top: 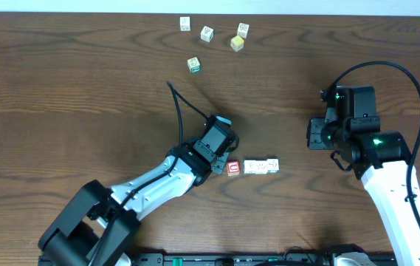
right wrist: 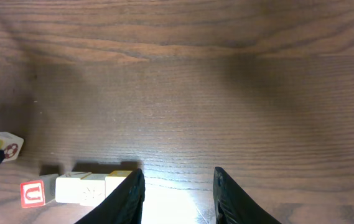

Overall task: Lift 5 blocks
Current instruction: 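Carry the yellow M block toward the left end of the row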

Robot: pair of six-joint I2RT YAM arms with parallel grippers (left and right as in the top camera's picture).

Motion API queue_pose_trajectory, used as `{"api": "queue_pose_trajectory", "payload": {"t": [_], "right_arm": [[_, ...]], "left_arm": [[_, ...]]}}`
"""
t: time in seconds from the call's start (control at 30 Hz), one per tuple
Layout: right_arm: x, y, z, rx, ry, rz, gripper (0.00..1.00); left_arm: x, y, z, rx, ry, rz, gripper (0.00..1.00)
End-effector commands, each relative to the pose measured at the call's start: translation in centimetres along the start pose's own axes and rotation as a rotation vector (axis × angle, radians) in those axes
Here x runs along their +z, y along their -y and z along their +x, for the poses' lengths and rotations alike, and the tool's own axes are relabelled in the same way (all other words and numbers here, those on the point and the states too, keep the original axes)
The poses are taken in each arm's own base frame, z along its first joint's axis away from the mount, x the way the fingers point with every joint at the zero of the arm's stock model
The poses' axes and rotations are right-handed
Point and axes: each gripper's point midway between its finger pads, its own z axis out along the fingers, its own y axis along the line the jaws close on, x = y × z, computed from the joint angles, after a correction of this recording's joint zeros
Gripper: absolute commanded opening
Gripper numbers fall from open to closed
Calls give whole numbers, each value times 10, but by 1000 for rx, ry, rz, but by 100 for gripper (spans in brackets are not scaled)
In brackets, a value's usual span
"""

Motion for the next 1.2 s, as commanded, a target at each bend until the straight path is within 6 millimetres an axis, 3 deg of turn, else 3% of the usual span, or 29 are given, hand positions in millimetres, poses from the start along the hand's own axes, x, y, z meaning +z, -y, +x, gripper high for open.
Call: {"api": "queue_pose_trajectory", "payload": {"t": [0.0,0.23,0.57,1.17], "right_arm": [[-3,2,-6,26,14,0,34],[-3,2,-6,26,14,0,34],[-3,2,-6,26,14,0,34],[-3,2,-6,26,13,0,34]], "left_arm": [[-16,1,-17,-41,48,18,24],[-20,0,-8,-138,11,10,22],[-24,19,10,-185,4,-16,19],[-21,14,41,-291,-61,-65,19]]}}
